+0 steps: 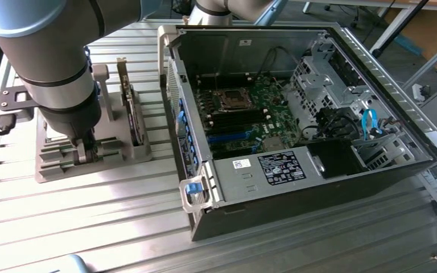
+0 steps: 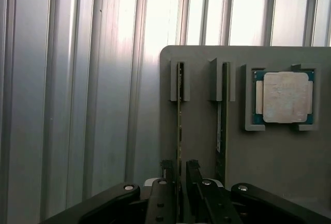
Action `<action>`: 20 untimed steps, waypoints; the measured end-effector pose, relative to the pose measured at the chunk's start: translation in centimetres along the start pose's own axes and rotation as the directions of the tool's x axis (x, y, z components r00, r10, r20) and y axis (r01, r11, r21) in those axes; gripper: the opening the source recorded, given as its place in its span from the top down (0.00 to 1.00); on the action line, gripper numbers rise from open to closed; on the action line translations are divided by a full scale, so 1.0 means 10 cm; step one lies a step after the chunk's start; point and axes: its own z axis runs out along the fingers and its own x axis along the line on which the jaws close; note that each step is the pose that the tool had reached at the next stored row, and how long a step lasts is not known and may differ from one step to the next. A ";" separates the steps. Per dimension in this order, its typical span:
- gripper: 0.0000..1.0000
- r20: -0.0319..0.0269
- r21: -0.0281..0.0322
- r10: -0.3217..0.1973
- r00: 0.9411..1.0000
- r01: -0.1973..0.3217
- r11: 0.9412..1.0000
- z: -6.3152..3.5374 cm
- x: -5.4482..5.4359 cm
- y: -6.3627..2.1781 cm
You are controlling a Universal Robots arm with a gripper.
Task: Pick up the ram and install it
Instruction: 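Pick up the ram and move it above insertion slot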
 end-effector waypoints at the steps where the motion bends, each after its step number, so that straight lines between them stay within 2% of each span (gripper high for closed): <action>1: 0.76 0.000 0.000 0.000 1.000 0.000 1.000 0.004 0.00 0.000; 20: 0.76 0.000 0.001 0.000 1.000 0.000 1.000 0.032 0.00 0.000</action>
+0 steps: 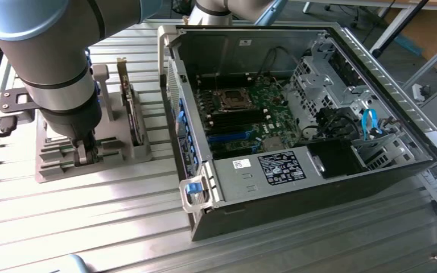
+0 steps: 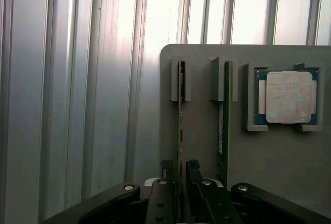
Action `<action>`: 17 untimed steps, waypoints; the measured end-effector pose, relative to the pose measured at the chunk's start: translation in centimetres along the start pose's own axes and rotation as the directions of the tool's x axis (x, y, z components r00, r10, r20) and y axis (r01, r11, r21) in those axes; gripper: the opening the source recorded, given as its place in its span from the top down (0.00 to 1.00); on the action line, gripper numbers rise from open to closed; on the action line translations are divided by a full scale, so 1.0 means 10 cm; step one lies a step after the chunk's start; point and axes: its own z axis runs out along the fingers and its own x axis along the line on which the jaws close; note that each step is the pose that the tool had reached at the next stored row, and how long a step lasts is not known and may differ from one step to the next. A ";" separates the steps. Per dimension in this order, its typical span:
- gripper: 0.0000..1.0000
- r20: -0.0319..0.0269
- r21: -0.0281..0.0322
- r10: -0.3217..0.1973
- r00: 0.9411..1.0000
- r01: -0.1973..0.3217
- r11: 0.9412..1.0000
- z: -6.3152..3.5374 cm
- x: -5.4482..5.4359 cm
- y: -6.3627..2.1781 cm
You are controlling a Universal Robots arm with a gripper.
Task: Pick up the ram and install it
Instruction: 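Pick up the ram and move it above insertion slot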
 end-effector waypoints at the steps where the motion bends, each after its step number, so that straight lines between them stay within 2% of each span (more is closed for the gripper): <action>1: 0.76 0.000 0.000 0.000 1.000 0.000 1.000 0.000 0.00 0.000; 3: 0.77 0.000 0.000 0.000 1.000 0.000 1.000 0.000 0.00 0.000; 4: 0.85 0.000 0.000 0.000 1.000 0.000 1.000 0.000 0.00 0.000; 17: 0.88 0.000 0.000 0.000 1.000 0.000 1.000 0.000 0.00 0.000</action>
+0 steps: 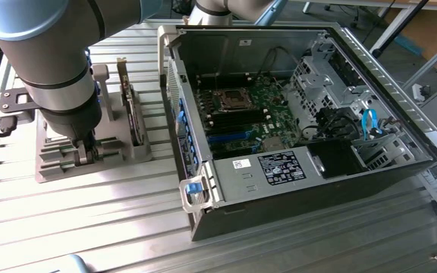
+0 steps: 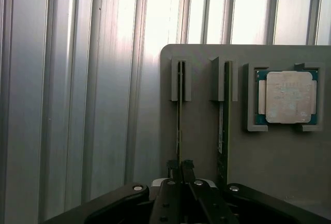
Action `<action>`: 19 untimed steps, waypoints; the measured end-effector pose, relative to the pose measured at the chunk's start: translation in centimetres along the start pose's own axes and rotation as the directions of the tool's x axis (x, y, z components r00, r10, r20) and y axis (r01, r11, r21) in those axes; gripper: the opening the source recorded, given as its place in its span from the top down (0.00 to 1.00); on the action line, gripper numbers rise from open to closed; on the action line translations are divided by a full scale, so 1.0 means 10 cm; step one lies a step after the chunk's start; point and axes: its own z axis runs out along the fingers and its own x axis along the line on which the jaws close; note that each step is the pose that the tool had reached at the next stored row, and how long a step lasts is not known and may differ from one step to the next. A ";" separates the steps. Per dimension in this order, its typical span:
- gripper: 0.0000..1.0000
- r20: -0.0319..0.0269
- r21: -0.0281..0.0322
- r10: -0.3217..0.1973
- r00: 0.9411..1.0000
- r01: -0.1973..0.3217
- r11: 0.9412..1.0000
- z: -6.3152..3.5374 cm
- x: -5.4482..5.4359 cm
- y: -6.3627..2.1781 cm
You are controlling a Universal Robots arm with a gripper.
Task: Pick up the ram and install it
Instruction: 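Pick up the ram and move it above insertion slot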
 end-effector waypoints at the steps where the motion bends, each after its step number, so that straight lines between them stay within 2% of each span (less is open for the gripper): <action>1: 0.88 0.000 0.000 0.000 1.000 0.000 1.000 0.000 0.00 0.000; 9: 0.88 0.000 0.000 0.000 1.000 0.000 1.000 -0.022 0.00 0.000; 19: 0.88 0.000 0.000 0.000 1.000 0.000 1.000 -0.143 0.00 0.001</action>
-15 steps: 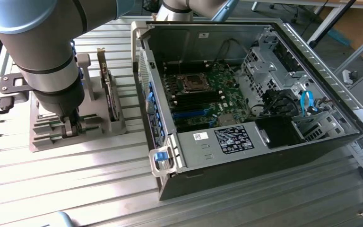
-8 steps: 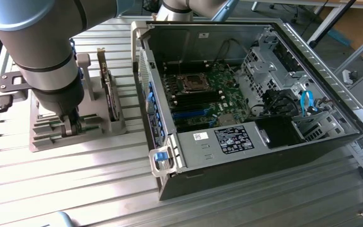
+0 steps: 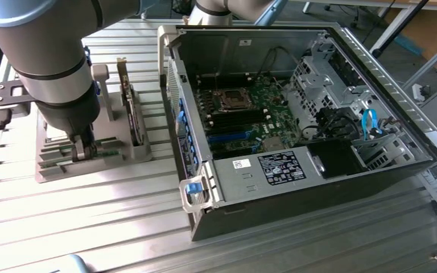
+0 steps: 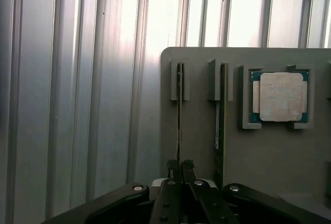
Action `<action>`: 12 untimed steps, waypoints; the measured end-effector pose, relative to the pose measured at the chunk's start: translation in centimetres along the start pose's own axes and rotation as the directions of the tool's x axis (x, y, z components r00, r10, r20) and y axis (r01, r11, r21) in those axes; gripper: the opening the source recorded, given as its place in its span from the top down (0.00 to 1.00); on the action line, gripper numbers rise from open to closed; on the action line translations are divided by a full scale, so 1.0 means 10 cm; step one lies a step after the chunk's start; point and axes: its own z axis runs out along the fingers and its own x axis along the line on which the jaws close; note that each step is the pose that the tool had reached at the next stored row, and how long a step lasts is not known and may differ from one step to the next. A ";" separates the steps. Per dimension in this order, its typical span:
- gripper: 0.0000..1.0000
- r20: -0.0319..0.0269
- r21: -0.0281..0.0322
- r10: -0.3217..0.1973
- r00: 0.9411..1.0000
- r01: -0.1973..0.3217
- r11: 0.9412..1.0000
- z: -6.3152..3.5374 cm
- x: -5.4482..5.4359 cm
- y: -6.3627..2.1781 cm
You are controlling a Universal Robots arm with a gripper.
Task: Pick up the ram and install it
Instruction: 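Pick up the ram and move it above insertion slot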
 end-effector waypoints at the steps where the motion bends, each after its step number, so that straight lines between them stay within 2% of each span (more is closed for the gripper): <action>1: 0.88 0.000 0.000 0.000 1.000 0.000 1.000 -0.016 0.00 0.000; 12: 0.88 0.000 0.000 0.000 1.000 0.000 1.000 -0.209 0.00 0.002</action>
